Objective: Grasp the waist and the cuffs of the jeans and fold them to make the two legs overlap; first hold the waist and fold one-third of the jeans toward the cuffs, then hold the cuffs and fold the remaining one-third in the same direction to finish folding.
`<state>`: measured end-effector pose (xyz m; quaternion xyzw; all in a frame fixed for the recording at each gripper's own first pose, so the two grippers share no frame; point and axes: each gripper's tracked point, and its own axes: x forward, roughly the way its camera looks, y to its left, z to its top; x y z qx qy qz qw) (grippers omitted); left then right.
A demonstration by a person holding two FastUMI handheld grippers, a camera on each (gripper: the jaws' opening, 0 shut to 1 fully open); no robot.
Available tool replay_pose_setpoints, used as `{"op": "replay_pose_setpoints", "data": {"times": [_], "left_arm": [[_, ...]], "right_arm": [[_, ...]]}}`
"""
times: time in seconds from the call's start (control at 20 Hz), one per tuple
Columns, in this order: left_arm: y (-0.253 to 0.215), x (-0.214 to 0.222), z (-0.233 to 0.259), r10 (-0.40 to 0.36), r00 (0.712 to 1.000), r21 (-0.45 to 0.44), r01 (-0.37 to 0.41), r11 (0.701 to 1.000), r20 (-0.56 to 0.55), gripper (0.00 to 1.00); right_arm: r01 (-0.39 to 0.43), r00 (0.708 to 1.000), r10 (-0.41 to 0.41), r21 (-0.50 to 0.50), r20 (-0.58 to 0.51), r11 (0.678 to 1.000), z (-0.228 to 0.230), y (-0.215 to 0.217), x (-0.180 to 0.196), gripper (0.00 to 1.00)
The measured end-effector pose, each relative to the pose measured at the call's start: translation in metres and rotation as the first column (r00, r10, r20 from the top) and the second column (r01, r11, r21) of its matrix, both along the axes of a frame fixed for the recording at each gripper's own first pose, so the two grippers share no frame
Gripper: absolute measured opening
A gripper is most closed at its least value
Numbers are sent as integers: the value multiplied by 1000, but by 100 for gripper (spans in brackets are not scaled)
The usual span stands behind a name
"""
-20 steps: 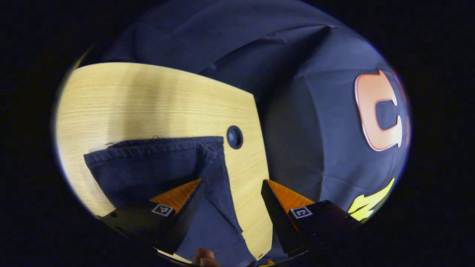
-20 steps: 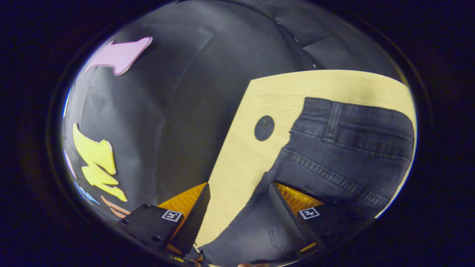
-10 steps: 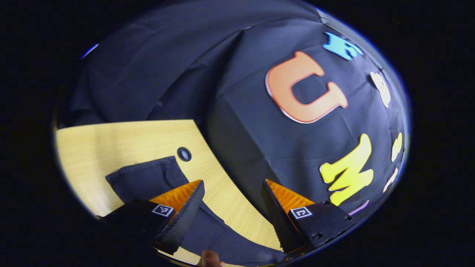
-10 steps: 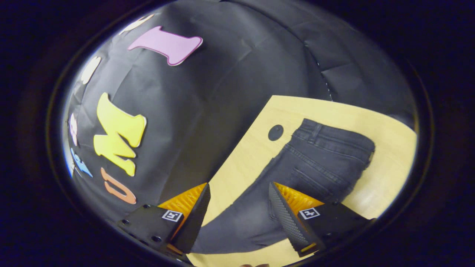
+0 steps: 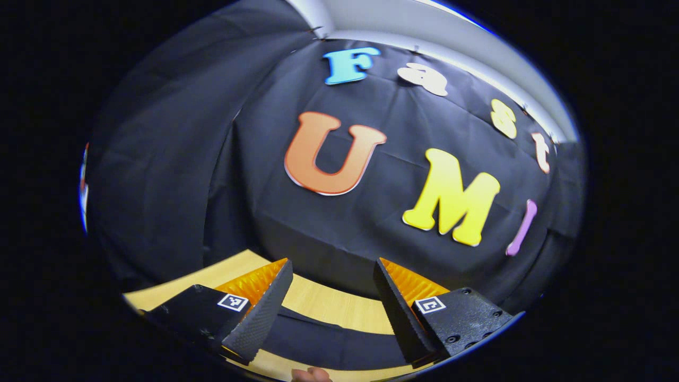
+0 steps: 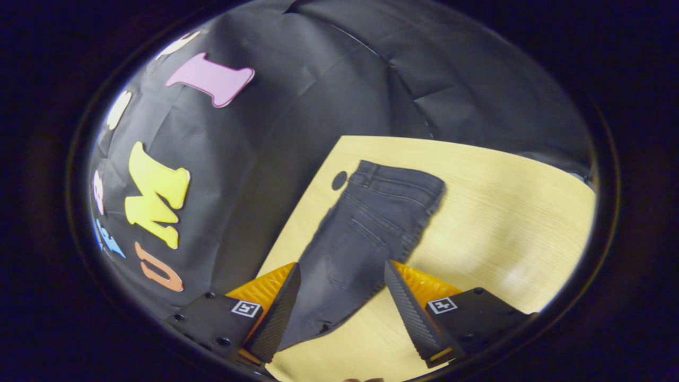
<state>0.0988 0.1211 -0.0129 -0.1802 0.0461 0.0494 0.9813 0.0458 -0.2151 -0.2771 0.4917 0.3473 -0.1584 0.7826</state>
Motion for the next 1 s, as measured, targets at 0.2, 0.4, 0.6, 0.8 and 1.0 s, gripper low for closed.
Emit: {"op": "replay_pose_setpoints", "data": {"times": [0.2,0.4,0.6,0.8,1.0], "left_arm": [[-33,-31,26,-74,997,151,68,986,38,98],[-75,-55,45,-142,987,326,109,939,79,98],[-115,-71,35,-214,976,279,199,940,26,98],[-116,-72,34,-218,976,248,214,945,-10,100],[-101,-71,28,-182,983,268,185,945,-36,100]], "right_arm": [[41,998,-40,27,-40,999,-23,-6,-16,98],[69,997,-67,71,-32,995,-30,-7,-16,98],[93,996,-91,110,-25,990,-41,-5,-6,98],[124,992,-121,155,-31,980,-56,-4,6,98],[152,987,-159,235,8,960,-59,0,26,95]]}}
